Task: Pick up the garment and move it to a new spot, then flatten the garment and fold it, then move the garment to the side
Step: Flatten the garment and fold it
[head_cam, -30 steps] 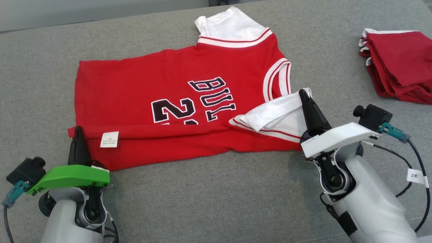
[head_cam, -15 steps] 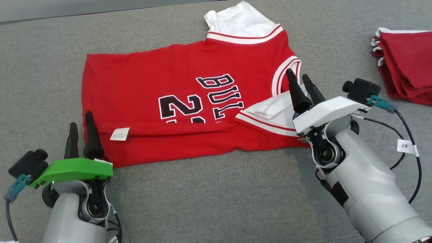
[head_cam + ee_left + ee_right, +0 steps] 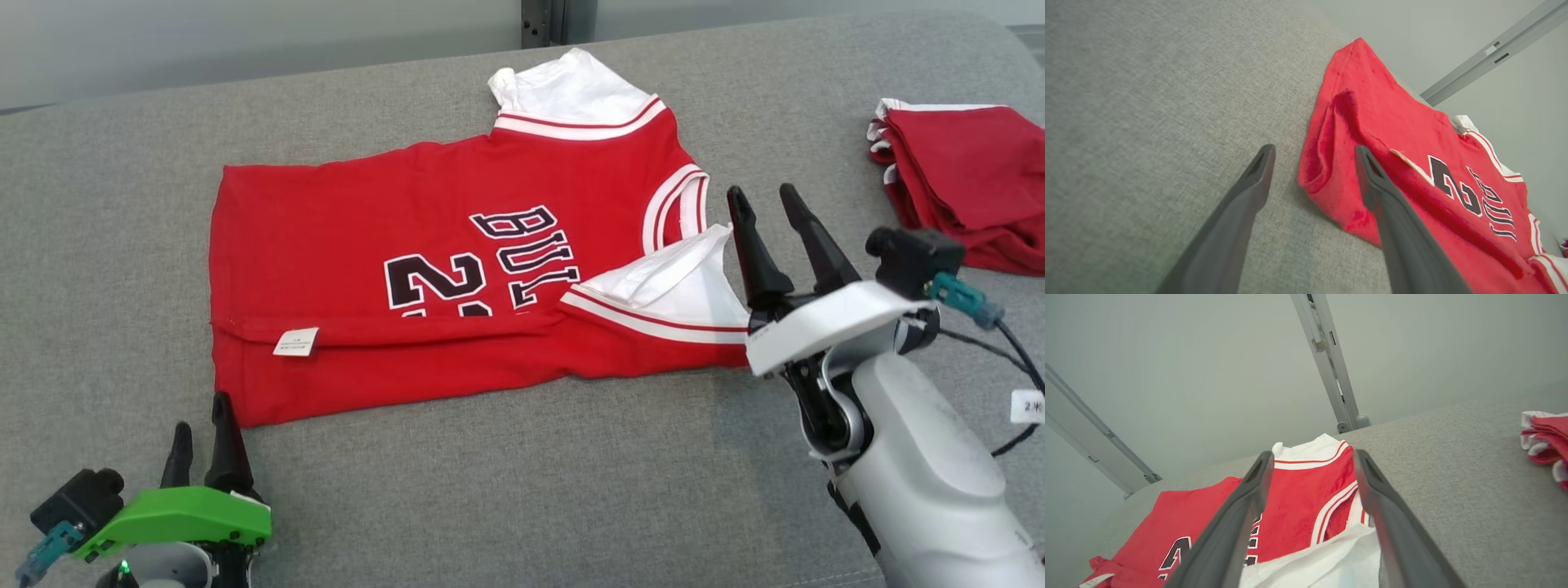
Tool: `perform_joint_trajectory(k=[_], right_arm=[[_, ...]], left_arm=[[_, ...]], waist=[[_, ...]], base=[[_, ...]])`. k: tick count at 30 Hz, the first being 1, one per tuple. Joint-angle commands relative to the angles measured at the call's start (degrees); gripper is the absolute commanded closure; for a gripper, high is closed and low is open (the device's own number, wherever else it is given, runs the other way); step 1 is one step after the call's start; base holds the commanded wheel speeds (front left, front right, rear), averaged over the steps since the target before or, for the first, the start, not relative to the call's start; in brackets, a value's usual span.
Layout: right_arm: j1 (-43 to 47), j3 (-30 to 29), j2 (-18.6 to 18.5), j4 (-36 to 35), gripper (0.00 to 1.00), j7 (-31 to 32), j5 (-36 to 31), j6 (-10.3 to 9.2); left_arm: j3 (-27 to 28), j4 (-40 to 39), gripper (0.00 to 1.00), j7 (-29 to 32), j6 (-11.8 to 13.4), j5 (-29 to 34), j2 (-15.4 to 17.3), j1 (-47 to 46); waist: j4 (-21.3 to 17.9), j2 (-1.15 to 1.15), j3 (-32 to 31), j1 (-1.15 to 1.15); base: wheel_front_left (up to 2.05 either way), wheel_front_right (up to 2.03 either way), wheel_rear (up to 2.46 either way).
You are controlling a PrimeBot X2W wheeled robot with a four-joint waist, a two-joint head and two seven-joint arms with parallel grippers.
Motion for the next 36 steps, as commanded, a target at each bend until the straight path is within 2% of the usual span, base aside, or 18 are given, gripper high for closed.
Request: perform_joint_trajectory(k=[1, 4, 11, 12, 13, 14, 15, 17, 21, 26, 31, 36], right_arm=[[2.46, -0.99, 0.39, -1.69, 0.0, -0.22, -2.22, 0.01], [7.26, -3.36, 1.54, -5.08, 0.0, -0.21, -6.37, 0.01], [14.48, -7.06, 4.65, -9.16, 0.0, -0.19, -10.83, 0.01], [15.07, -7.39, 4.99, -9.48, 0.0, -0.19, -11.26, 0.01], [15.58, -7.68, 5.31, -9.72, 0.0, -0.2, -11.54, 0.01], [16.07, -7.95, 5.59, -9.89, 0.0, -0.2, -11.72, 0.01], [16.48, -8.13, 5.79, -9.93, 0.0, -0.2, -11.89, 0.01], [17.33, -8.44, 5.91, -9.23, 0.0, -0.2, -12.54, 0.01], [18.23, -9.49, 6.37, -6.14, 0.0, 0.87, -13.93, 0.01], [17.22, -10.76, 7.38, -1.44, 0.0, 1.75, -14.26, 0.01], [14.94, -9.52, 8.0, 2.49, 0.0, 1.62, -12.57, 0.01], [12.85, -7.01, 8.23, 6.69, 0.0, 2.3, -10.96, 0.01]], left_arm=[[0.08, -0.38, 0.0, 0.98, 0.98, -0.62, 0.49, 1.12], [-0.18, -1.07, 0.0, 3.15, 2.71, -1.1, 0.17, 2.26], [0.63, -0.66, 0.0, 5.32, 3.8, -3.32, -0.43, 2.43], [0.55, -0.31, 0.06, 5.62, 4.01, -3.28, -0.29, 2.32], [0.54, -0.06, 0.25, 5.59, 4.04, -3.18, -0.18, 2.16], [0.58, 0.14, 0.52, 5.39, 4.04, -3.19, -0.17, 1.92], [0.66, 0.32, 0.62, 5.12, 4.04, -3.25, -0.18, 1.65], [0.63, 0.64, 1.0, 4.59, 3.73, -2.97, 0.02, 1.24], [0.68, 1.08, 1.0, 2.81, 3.09, -2.32, 0.32, 0.18], [1.38, 1.89, 1.0, 1.14, 3.59, -2.09, 0.5, -0.46], [1.8, 3.18, 1.0, 0.75, 4.06, -2.25, 0.84, -0.36], [1.4, 4.66, 1.0, 0.56, 3.43, -2.57, 0.52, -0.69]], waist=[[-0.5, 0.0, -0.84, 0.0], [-0.92, 0.0, -1.12, 0.0], [-2.9, 0.0, -0.52, 0.0], [-3.24, 0.0, -0.4, 0.0], [-3.53, 0.0, -0.27, 0.0], [-3.77, 0.0, -0.14, 0.0], [-3.98, 0.0, -0.05, 0.0], [-4.24, 0.0, 0.07, 0.0], [-4.28, 0.0, 0.16, 0.0], [-3.3, 0.0, 0.13, 0.0], [-1.96, 0.0, 0.31, 0.0], [-0.81, 0.0, 0.21, 0.0]], base=[[0.0, 0.0, 0.0], [0.0, 0.0, 0.0], [0.0, 0.0, 0.0], [0.0, 0.0, 0.0], [0.0, 0.0, 0.0], [0.0, 0.0, 0.0], [0.0, 0.0, 0.0], [0.0, 0.0, 0.0], [0.0, 0.0, 0.0], [0.0, 0.0, 0.0], [0.0, 0.0, 0.0], [0.0, 0.0, 0.0]])
